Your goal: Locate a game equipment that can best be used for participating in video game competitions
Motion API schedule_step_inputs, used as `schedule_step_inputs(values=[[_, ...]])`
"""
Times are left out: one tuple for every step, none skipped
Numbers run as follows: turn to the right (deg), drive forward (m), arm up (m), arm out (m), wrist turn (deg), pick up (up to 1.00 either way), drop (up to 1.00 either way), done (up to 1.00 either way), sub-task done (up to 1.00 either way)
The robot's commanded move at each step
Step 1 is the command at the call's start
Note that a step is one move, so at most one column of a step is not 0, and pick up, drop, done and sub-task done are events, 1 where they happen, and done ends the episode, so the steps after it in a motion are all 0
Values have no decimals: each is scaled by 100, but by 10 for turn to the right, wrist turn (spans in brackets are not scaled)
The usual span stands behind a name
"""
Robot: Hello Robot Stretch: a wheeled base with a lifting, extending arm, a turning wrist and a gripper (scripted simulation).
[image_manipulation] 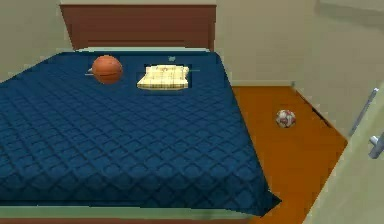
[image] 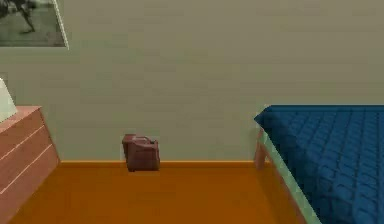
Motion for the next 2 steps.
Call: schedule_step_inputs(values=[[-450,0,0,0,0,0,0,0,0],[-450,0,0,0,0,0,0,0,0]])
